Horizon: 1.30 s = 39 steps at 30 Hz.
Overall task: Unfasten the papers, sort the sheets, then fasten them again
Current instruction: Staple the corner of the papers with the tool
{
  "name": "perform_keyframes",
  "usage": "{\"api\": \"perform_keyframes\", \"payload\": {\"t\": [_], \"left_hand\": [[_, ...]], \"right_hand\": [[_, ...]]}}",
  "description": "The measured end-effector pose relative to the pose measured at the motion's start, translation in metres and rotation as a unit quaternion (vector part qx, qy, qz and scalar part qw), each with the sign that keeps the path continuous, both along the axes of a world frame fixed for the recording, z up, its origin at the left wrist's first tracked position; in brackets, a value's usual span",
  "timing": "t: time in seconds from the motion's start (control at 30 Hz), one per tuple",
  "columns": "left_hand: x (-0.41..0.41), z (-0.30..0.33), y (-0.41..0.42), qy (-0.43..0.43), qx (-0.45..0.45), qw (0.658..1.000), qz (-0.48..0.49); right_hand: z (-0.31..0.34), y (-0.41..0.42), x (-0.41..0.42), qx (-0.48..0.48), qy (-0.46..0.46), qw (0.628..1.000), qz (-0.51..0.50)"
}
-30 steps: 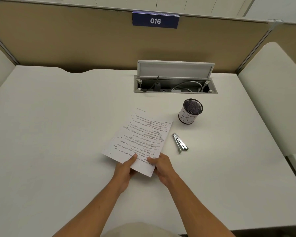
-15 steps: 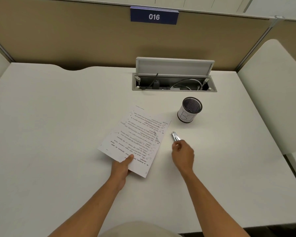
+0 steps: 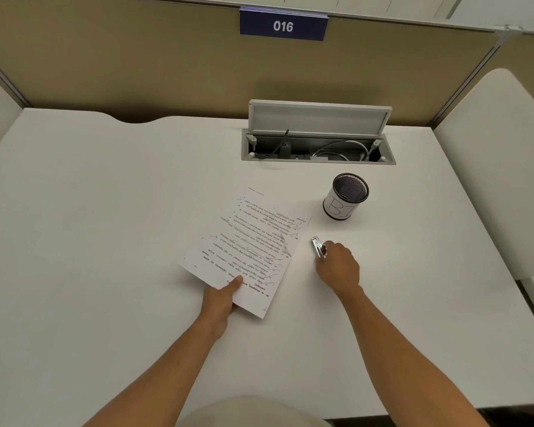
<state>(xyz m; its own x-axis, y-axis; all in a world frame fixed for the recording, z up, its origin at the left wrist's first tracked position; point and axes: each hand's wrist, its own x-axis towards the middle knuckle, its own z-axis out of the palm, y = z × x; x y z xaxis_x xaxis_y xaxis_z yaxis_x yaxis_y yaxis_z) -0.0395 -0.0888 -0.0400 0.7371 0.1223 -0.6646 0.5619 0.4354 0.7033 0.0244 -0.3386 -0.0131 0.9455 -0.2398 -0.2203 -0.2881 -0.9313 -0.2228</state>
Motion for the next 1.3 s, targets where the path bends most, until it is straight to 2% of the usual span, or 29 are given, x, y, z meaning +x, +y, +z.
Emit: {"api": "perform_keyframes", "payload": {"t": [0.1,0.17,0.2,0.27,0.33,0.4,0.53,0.73,0.77,0.8,0.83,0.93,0.97,1.0,1.07,1.13,1.3], "left_hand": [[0.0,0.0,0.0,0.002,-0.003,1.0,0.003],[0.0,0.001,0.0,0.002,-0.004,1.0,0.003],[0.0,0.0,0.0,0.002,-0.004,1.0,0.003],[0.0,0.0,0.0,0.002,-0.003,1.0,0.005],[0.0,0.0,0.0,0.001,-0.002,1.0,0.006],[0.0,0.001,-0.001,-0.002,-0.002,1.0,0.002],[0.0,0.001,-0.001,-0.002,-0.003,1.0,-0.001],[-0.001,0.002,-0.001,0.001,-0.006,1.0,0.004],[-0.001,0.002,-0.001,0.002,-0.005,1.0,0.004],[0.0,0.002,-0.001,0.002,-0.005,1.0,0.003],[0.0,0.002,-0.001,0.001,-0.005,1.0,0.003],[-0.001,0.003,-0.001,0.005,-0.006,1.0,0.006],[0.0,0.003,-0.001,0.007,-0.006,1.0,0.007],[0.0,0.003,-0.001,0.009,-0.005,1.0,0.008],[0.0,0.002,-0.002,0.011,-0.006,1.0,0.009],[0.001,0.003,-0.002,0.01,-0.007,1.0,0.012],[0.0,0.002,-0.002,0.01,-0.009,1.0,0.011]], "right_hand": [[0.005,0.002,-0.001,0.07,0.012,0.997,-0.027],[0.011,0.005,-0.005,0.226,0.02,0.971,-0.08],[0.015,0.007,-0.009,0.334,0.026,0.935,-0.12],[0.022,0.01,-0.02,0.516,0.05,0.836,-0.182],[0.024,0.011,-0.031,0.62,0.076,0.752,-0.209],[0.024,0.013,-0.042,0.669,0.087,0.704,-0.222],[0.021,0.017,-0.06,0.734,0.086,0.632,-0.236],[0.014,0.013,-0.074,0.861,0.066,0.46,-0.207],[0.013,0.012,-0.076,0.867,0.06,0.454,-0.196],[0.011,0.011,-0.077,0.86,0.056,0.473,-0.181],[0.01,0.01,-0.077,0.839,0.056,0.515,-0.164],[0.012,0.014,-0.078,0.701,0.06,0.701,-0.115],[0.013,0.016,-0.079,0.648,0.064,0.753,-0.095],[0.013,0.017,-0.08,0.606,0.072,0.789,-0.073],[0.013,0.019,-0.082,0.548,0.094,0.83,-0.038],[0.014,0.02,-0.084,0.512,0.121,0.85,-0.023],[0.01,0.019,-0.091,0.492,0.182,0.851,-0.031]]}}
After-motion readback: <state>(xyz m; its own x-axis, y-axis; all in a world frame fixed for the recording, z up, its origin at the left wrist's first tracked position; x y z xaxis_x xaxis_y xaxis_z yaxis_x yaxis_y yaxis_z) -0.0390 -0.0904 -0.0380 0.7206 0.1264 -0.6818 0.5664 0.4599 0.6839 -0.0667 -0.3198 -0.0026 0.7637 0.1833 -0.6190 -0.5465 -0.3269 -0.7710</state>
